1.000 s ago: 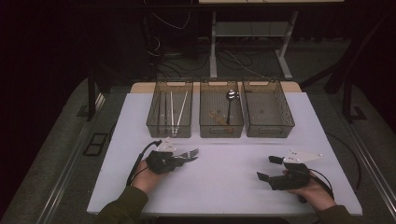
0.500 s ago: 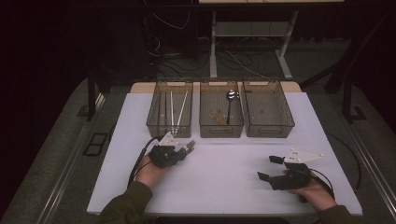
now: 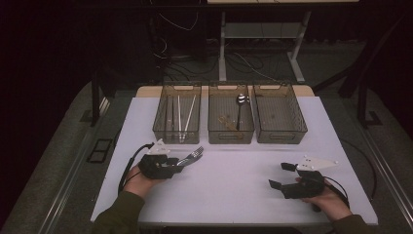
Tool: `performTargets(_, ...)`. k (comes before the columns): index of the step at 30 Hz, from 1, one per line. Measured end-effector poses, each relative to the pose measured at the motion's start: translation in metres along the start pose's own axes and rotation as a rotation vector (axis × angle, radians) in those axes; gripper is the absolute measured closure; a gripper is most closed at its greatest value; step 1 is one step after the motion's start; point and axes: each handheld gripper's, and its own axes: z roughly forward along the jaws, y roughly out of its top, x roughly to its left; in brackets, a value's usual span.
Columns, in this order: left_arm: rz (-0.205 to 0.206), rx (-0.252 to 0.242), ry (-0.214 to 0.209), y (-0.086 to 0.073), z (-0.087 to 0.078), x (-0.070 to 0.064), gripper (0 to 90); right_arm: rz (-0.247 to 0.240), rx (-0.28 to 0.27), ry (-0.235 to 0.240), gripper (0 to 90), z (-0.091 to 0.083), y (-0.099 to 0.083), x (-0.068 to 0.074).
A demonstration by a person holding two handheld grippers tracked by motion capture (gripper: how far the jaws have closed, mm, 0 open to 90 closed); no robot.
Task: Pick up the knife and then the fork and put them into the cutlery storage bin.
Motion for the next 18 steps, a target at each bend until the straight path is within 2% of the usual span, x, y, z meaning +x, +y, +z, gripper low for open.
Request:
performTargets(4,0.006,0.017,0.029,-0.014,-0.012,0.003,61.9,-0.002,-0.005,-0.004,18.6,-0.001,0.0,-0.001)
performTargets(7,0.011,0.013,0.028,-0.021,-0.015,0.001,65.0,-0.004,-0.001,0.0,18.6,0.0,0.0,0.0)
performTargets(14,0.062,0.01,0.029,-0.021,-0.013,-0.001,70.8,-0.003,0.002,0.002,18.6,0.0,0.0,0.001)
performTargets(18,0.059,0.023,0.029,-0.022,-0.012,0.0,72.5,-0.005,0.0,0.003,18.6,0.0,0.0,0.0)
